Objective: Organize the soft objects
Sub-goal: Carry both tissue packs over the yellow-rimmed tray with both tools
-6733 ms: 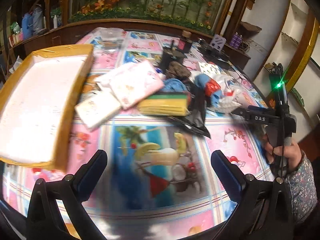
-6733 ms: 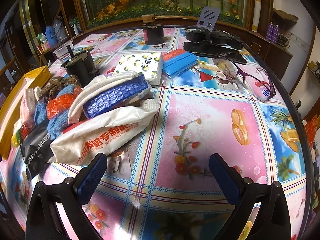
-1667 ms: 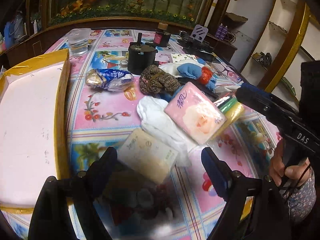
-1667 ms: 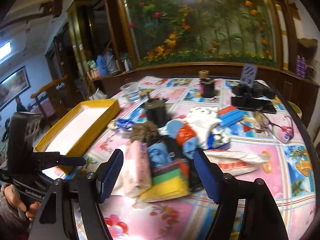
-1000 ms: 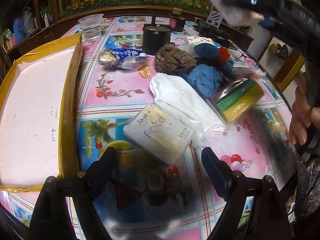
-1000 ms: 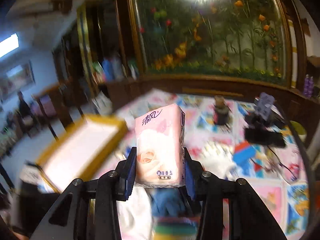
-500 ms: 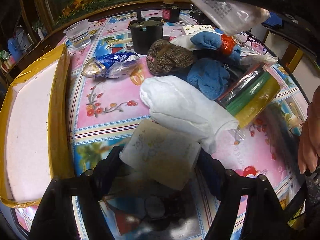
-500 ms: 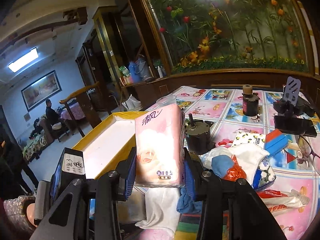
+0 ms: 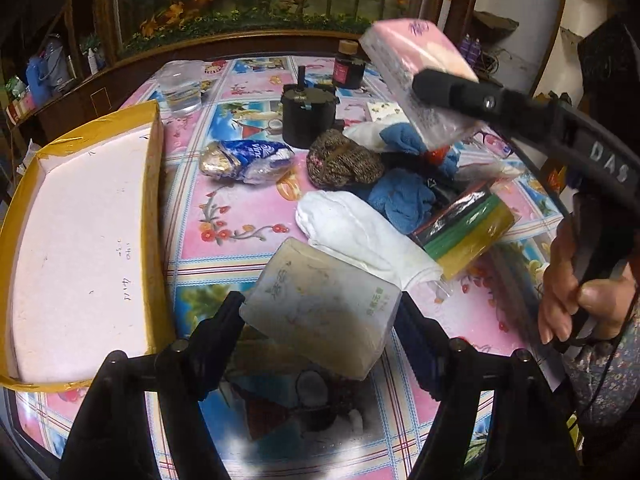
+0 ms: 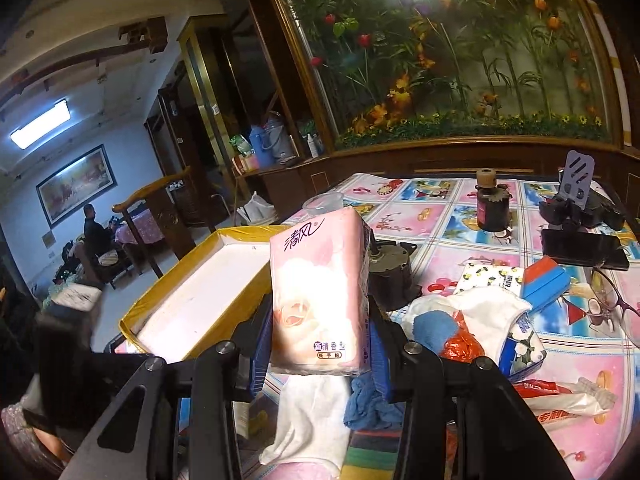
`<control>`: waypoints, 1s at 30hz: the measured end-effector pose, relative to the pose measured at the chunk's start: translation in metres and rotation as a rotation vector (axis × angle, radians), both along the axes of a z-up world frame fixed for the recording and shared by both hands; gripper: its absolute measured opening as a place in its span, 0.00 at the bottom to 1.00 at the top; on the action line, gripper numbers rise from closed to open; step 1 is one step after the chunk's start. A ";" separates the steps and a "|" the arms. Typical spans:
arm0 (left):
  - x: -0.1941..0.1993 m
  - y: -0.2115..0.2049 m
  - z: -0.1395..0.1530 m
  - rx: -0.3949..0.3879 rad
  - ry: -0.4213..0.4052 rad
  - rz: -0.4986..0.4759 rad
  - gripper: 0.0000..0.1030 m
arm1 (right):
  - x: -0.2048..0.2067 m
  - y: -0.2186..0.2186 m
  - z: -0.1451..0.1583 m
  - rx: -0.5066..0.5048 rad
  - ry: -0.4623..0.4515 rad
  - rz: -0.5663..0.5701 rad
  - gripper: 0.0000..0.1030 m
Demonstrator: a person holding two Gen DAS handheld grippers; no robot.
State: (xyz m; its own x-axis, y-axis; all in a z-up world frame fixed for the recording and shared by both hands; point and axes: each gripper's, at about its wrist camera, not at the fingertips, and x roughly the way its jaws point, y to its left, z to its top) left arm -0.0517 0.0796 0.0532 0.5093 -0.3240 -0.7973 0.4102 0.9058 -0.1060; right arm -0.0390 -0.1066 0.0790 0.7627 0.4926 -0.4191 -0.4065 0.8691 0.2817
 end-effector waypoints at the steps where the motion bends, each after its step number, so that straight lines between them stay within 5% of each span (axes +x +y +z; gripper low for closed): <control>1: 0.000 0.006 0.004 -0.009 -0.008 0.009 0.72 | 0.002 0.000 -0.001 -0.008 0.003 -0.006 0.44; 10: 0.007 0.087 0.032 -0.103 -0.074 0.153 0.72 | 0.011 0.018 -0.011 -0.010 0.063 -0.059 0.44; 20: 0.003 0.167 0.057 -0.170 -0.148 0.275 0.72 | 0.017 0.099 -0.015 0.071 0.214 0.078 0.44; 30: -0.015 0.219 0.103 -0.181 -0.272 0.307 0.72 | 0.012 0.132 0.067 0.049 0.142 0.097 0.44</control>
State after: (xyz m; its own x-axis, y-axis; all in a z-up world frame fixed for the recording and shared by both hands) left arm -0.0663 0.2983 0.1567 0.7867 -0.2475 -0.5656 0.1606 0.9666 -0.1996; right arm -0.0268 0.0253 0.1462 0.6455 0.5835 -0.4928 -0.4413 0.8116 0.3828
